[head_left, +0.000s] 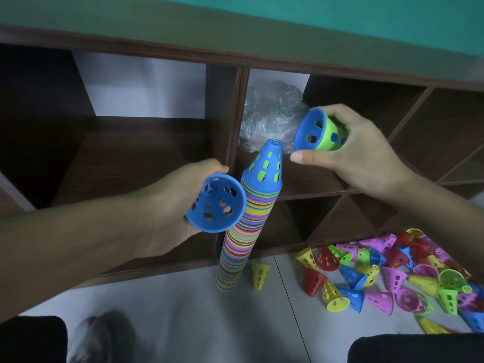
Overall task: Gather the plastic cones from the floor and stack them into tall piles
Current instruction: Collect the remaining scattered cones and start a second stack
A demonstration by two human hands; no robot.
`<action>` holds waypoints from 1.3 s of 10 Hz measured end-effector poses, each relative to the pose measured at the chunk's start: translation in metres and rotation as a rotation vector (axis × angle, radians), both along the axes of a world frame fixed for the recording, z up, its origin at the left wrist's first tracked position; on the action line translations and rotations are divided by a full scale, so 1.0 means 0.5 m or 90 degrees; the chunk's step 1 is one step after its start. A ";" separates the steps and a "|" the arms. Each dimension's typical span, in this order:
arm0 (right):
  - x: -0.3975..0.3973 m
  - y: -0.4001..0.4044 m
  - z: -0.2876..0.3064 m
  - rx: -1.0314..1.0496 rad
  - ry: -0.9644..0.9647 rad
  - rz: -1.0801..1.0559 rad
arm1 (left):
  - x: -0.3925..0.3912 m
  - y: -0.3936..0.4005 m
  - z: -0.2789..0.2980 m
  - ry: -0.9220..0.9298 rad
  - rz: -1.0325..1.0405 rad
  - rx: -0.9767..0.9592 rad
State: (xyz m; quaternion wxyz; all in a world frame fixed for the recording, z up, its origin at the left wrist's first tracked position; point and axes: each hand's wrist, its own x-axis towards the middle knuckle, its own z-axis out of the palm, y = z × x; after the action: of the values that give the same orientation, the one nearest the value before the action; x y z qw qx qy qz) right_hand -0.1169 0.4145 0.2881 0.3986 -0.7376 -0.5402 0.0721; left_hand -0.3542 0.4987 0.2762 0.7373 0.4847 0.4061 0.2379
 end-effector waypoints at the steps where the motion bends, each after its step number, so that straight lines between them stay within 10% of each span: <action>1: 0.012 0.019 -0.003 -0.058 -0.143 0.033 | 0.001 0.013 -0.017 0.008 -0.028 -0.007; 4: -0.020 0.077 -0.019 -0.201 -0.427 0.111 | -0.003 0.031 -0.023 0.029 -0.036 -0.071; 9: -0.024 0.064 -0.028 -0.150 -0.254 0.177 | 0.006 0.034 -0.015 -0.023 -0.008 0.058; 13: 0.022 0.015 -0.033 -0.212 -0.253 0.091 | 0.090 0.055 0.000 -0.047 -0.092 0.531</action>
State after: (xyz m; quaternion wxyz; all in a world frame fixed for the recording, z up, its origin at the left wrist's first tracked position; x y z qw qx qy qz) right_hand -0.1060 0.4220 0.2717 0.1516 -0.7529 -0.6391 0.0416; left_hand -0.3094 0.5261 0.2760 0.5065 0.7599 0.2136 0.3469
